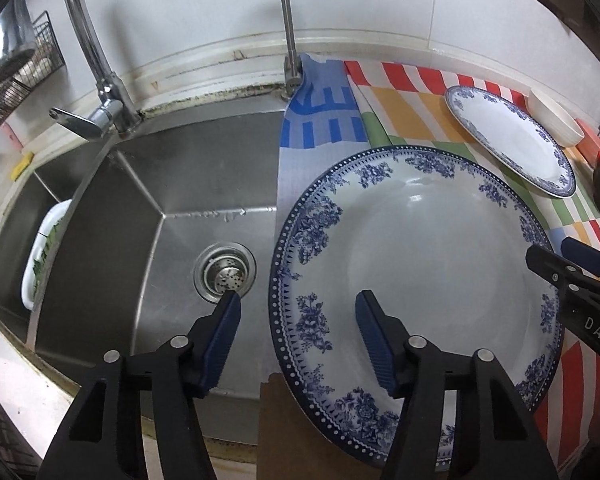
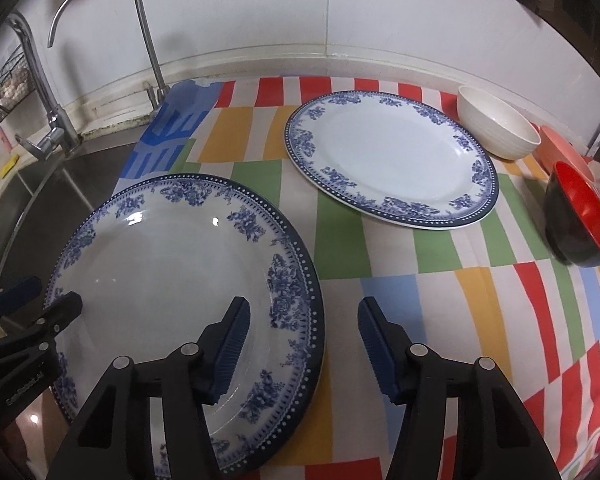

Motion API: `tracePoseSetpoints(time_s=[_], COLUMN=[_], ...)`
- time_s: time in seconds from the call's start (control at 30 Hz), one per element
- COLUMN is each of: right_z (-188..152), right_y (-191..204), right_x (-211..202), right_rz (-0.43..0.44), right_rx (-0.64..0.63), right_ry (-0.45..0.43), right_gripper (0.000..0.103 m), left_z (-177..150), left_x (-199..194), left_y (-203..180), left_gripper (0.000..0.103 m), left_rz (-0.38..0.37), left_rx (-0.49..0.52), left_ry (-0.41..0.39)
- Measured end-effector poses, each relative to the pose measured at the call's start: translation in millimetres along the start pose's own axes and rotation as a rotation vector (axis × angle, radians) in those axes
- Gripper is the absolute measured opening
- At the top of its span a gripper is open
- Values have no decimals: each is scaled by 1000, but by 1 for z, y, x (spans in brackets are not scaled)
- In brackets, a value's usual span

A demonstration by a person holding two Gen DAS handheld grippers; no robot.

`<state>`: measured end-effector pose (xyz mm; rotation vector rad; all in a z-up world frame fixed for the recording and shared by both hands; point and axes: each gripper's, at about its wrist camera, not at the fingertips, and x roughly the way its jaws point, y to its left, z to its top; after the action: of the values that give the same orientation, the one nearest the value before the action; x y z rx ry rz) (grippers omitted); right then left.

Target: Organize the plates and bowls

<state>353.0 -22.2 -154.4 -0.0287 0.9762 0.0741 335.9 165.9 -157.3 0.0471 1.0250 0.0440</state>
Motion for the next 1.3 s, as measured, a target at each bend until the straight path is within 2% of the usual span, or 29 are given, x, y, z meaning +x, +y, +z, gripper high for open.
tracePoseSetpoints(time_s=[0.1,0.27,0.33,0.9,1.3], right_z=[0,-1,-1,0,-16], right_y=[0,1,2,-7,-58], right_x=[3,7,7,-8,-43], right_rz=[11,26,31,33,38], right_rx=[1,12,11,50,66], right_ry=[12,33,31,23,-13], right_gripper=[51,41,37,34,34], left_z=[1,2,2,-1,-15], left_x=[1,2,2,-17,-57], left_y=[0,0,1,-10,-67], left_gripper=[54,39,38,36,36], left_rz=[-8,-35,-35,-21,-17], left_rx=[5,13,16,15,25], left_ry=[-3,-5,-8,-20,-66])
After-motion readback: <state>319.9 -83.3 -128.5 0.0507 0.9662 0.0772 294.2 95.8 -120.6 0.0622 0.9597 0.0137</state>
